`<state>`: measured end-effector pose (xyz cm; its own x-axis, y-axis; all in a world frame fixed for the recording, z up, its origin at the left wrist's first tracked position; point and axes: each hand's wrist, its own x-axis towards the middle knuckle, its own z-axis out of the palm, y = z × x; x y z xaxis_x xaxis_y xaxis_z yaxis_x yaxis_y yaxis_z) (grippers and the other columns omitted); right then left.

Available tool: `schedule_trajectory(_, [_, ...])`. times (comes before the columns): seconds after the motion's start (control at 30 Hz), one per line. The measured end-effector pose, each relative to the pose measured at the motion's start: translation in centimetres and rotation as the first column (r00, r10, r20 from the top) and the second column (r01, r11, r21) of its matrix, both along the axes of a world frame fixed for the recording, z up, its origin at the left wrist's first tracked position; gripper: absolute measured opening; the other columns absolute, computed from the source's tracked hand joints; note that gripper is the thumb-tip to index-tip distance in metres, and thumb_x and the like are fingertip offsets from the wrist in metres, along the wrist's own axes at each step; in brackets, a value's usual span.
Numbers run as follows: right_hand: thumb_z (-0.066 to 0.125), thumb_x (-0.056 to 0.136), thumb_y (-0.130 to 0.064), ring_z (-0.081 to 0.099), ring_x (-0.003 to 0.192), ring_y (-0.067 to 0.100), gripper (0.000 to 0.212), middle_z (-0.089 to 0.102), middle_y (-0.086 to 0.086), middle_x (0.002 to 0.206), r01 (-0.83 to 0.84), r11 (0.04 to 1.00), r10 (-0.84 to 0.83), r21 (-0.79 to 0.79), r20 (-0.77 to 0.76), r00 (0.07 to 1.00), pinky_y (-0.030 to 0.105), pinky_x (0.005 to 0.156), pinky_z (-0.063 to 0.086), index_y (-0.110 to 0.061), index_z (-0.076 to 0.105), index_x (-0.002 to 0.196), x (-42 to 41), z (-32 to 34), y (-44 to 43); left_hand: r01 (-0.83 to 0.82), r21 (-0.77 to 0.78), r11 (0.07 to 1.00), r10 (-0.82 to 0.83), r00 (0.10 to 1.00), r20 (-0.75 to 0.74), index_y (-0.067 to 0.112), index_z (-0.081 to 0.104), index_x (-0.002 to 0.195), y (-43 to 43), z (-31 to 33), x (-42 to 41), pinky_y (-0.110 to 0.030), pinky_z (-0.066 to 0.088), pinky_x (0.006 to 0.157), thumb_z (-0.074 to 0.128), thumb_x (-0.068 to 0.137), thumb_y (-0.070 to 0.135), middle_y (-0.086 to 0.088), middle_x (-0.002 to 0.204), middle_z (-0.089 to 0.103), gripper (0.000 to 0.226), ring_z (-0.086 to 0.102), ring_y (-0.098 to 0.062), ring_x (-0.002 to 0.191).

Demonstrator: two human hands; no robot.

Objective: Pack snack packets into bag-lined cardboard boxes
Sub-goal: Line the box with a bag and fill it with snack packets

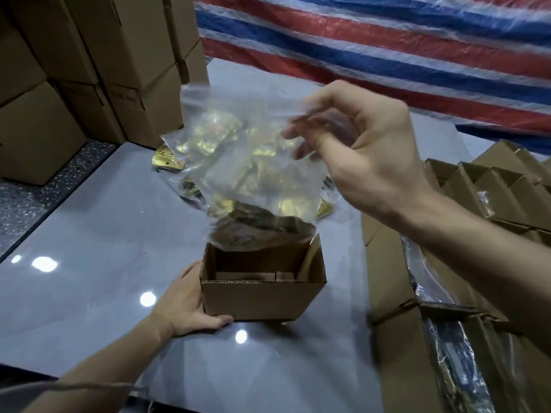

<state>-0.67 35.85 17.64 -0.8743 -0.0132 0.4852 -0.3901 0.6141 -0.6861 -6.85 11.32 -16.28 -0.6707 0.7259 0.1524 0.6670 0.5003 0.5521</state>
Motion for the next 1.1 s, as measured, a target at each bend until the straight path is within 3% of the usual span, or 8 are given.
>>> schedule_trajectory(0.17, [0.06,0.095,0.006,0.072,0.085,0.015,0.011,0.073,0.012,0.092,-0.039,0.999,0.039,-0.004,0.064,0.997,0.031,0.074,0.059,0.003,0.068,0.102,0.1,-1.0,0.0,-0.006,0.033,0.999,0.004,0.998,0.067,0.052,0.052,0.118,0.0,-0.1,-0.3,-0.014,0.029,0.103,0.071,0.062,0.082,0.039,0.118,0.047,0.067,0.045,0.008,0.116])
schedule_trajectory(0.33, [0.062,0.093,0.007,0.072,0.079,0.007,0.009,0.075,0.01,0.089,-0.108,0.993,0.096,0.039,0.234,0.968,0.015,0.07,0.052,0.005,0.07,0.096,0.2,-1.6,0.6,-0.016,0.019,1.0,0.014,0.996,0.085,0.044,0.053,0.109,0.1,0.0,-0.3,-0.011,0.023,0.103,0.075,0.061,0.075,0.033,0.105,0.049,0.062,0.046,0.011,0.109])
schedule_trajectory(0.63, [0.063,0.092,0.006,0.072,0.074,0.02,0.009,0.075,0.011,0.085,-0.133,0.989,0.148,-0.066,0.354,0.923,0.014,0.065,0.05,0.003,0.071,0.092,0.2,-4.2,0.5,-0.029,0.021,0.999,0.028,0.999,0.046,0.039,0.058,0.118,0.0,-0.3,-0.2,-0.016,0.021,0.11,0.07,0.061,0.08,0.024,0.112,0.056,0.071,0.046,0.006,0.112])
schedule_trajectory(0.73, [0.064,0.093,0.003,0.072,0.076,0.022,0.01,0.075,0.009,0.087,-0.108,0.99,0.136,-0.09,0.42,0.897,0.02,0.068,0.053,-0.004,0.072,0.09,-0.1,-6.6,0.2,-0.029,0.019,0.999,0.028,0.999,0.039,0.04,0.058,0.117,0.1,-0.3,-0.3,-0.016,0.021,0.109,0.064,0.063,0.085,0.024,0.111,0.055,0.071,0.045,0.007,0.11])
schedule_trajectory(0.8, [0.066,0.092,-0.004,0.071,0.079,0.016,0.013,0.075,0.001,0.084,-0.061,0.998,0.048,0.015,0.442,0.896,0.03,0.074,0.054,-0.013,0.073,0.086,-0.3,-8.8,0.4,-0.03,0.007,1.0,0.029,0.999,0.038,0.04,0.057,0.114,0.1,-0.3,-0.3,-0.016,0.021,0.108,0.065,0.062,0.085,0.028,0.108,0.051,0.069,0.042,0.011,0.108])
schedule_trajectory(0.87, [0.068,0.09,-0.012,0.066,0.081,0.01,0.016,0.071,-0.007,0.081,-0.006,0.973,-0.096,0.229,0.432,0.897,0.035,0.077,0.053,-0.023,0.071,0.079,-0.5,-10.8,0.9,-0.034,0.001,0.999,0.034,0.999,0.034,0.04,0.056,0.113,0.0,-0.3,-0.3,-0.014,0.019,0.108,0.067,0.061,0.083,0.029,0.107,0.049,0.068,0.039,0.012,0.107])
schedule_trajectory(0.93, [0.069,0.089,-0.018,0.062,0.086,0.013,0.016,0.067,-0.008,0.085,0.023,0.93,-0.193,0.366,0.435,0.879,0.04,0.079,0.054,-0.03,0.071,0.078,-0.6,-12.1,1.2,-0.037,-0.003,0.999,0.037,0.999,0.033,0.04,0.057,0.114,0.0,-0.2,-0.3,-0.013,0.017,0.109,0.066,0.061,0.084,0.027,0.108,0.051,0.069,0.04,0.011,0.108])
schedule_trajectory(1.1, [0.07,0.087,-0.016,0.063,0.092,0.021,0.013,0.068,-0.006,0.093,0.11,0.89,-0.268,0.443,0.312,0.911,0.044,0.078,0.054,-0.026,0.078,0.091,-1.1,-12.9,1.2,-0.037,0.002,0.999,0.037,0.999,0.036,0.039,0.057,0.118,0.1,0.1,-0.3,-0.013,0.015,0.11,0.067,0.061,0.081,0.024,0.11,0.054,0.071,0.043,0.006,0.11])
